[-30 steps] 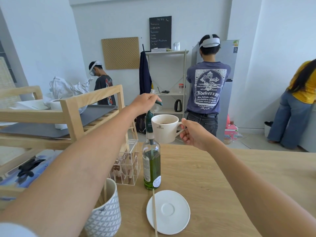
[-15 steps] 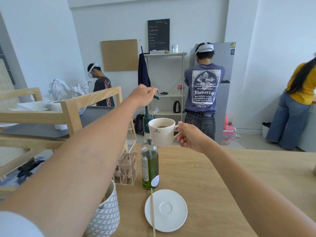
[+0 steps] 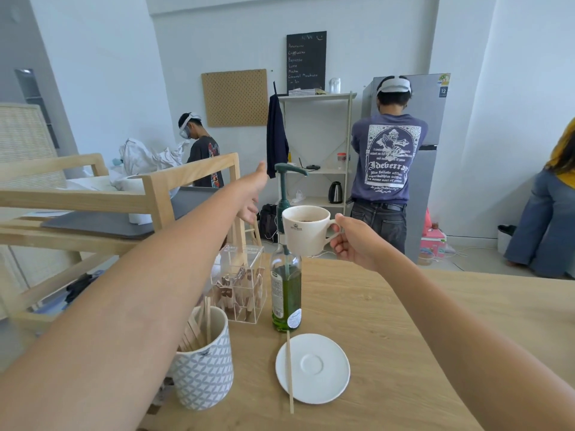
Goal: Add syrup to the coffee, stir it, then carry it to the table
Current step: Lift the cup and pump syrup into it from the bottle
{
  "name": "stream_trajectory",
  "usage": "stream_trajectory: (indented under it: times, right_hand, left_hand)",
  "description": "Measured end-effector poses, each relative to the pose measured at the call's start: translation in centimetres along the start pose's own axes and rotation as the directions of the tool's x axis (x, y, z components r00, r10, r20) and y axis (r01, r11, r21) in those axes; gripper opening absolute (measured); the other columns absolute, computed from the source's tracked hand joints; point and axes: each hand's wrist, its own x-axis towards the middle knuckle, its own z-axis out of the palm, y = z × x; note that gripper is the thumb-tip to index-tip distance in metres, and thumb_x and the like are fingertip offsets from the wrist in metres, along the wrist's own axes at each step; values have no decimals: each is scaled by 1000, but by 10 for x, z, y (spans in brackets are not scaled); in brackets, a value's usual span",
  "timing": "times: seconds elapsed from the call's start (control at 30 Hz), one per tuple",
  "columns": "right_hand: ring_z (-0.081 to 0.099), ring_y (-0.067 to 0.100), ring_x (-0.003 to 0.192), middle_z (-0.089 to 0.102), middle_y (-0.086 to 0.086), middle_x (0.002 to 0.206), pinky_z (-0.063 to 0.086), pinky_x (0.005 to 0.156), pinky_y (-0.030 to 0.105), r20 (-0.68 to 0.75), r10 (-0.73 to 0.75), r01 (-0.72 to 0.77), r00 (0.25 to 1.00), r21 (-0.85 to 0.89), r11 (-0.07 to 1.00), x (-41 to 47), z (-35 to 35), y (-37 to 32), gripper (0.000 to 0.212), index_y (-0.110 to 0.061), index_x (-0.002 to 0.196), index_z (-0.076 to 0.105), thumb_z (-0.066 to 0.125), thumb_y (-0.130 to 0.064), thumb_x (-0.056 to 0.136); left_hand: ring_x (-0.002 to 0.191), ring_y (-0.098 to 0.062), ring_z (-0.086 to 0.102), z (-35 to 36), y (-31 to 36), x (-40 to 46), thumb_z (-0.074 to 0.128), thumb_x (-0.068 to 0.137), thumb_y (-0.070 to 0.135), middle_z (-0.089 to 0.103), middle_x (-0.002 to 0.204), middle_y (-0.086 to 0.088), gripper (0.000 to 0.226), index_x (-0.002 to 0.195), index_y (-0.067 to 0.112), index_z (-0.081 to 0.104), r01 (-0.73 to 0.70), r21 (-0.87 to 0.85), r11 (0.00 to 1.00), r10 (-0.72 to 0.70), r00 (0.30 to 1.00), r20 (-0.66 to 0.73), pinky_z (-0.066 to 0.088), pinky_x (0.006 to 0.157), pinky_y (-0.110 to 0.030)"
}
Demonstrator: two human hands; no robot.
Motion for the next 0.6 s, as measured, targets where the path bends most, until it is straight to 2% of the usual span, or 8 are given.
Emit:
stream_trajectory:
  times: [0.1, 0.17, 0.23, 0.33, 0.43, 0.6]
  right_hand:
    - [39, 14, 51, 46, 7, 62, 34, 48, 22, -1, -6, 6, 1000, -4, 1000, -3, 3, -1, 38, -16, 72, 42, 31, -35, 103]
    - [39, 14, 51, 46, 7, 61, 34, 49, 22, -1, -8, 8, 1000, -5, 1000, -6, 4, 0, 37, -15, 72, 42, 31, -34, 103]
    - [39, 14, 51, 46, 7, 61, 35, 50, 22, -5, -5, 5, 1000, -7, 1000, -9, 4, 1, 37, -15, 73, 42, 31, -34, 103]
    - [40, 14, 51, 47, 7, 61, 35, 49, 22, -9, 11, -11, 1000, -5, 1000, -13, 3, 4, 37, -15, 73, 43, 31, -34, 103]
    - [40, 14, 49, 47, 7, 60, 35, 46, 22, -21, 30, -30, 999, -2, 1000, -14, 4, 8, 36, -15, 74, 43, 32, -34, 102]
    - [41, 15, 49, 49, 7, 60, 35, 46, 22, -32, 51, -51, 998, 5, 999, -19, 2, 17, 33, -14, 76, 44, 34, -32, 101]
  left_hand:
    - [133, -43, 38, -4, -13, -7, 13, 80, 83, 35, 147, -28, 111, 142, -7, 30, 109, -49, 993, -101, 984, 147, 40, 104, -51]
    - [130, -43, 41, 0, -18, -10, 14, 80, 83, 37, 144, -31, 111, 141, -9, 31, 122, -111, 986, -99, 977, 190, 43, 96, -51]
    - [126, -45, 46, 4, -21, -11, 15, 81, 82, 41, 139, -34, 111, 138, -11, 34, 125, -153, 980, -89, 971, 223, 44, 96, -51]
    - [114, -44, 55, 9, -23, -16, 16, 82, 80, 50, 129, -35, 109, 131, -14, 39, 119, -191, 974, -68, 964, 256, 46, 99, -51]
    - [100, -42, 60, 14, -25, -23, 15, 83, 80, 58, 115, -32, 108, 129, -15, 41, 99, -185, 978, -46, 962, 269, 51, 88, -49]
    - [96, -39, 61, 22, -34, -28, 14, 84, 79, 60, 109, -29, 106, 129, -13, 44, 86, -164, 983, -40, 964, 265, 50, 90, -48]
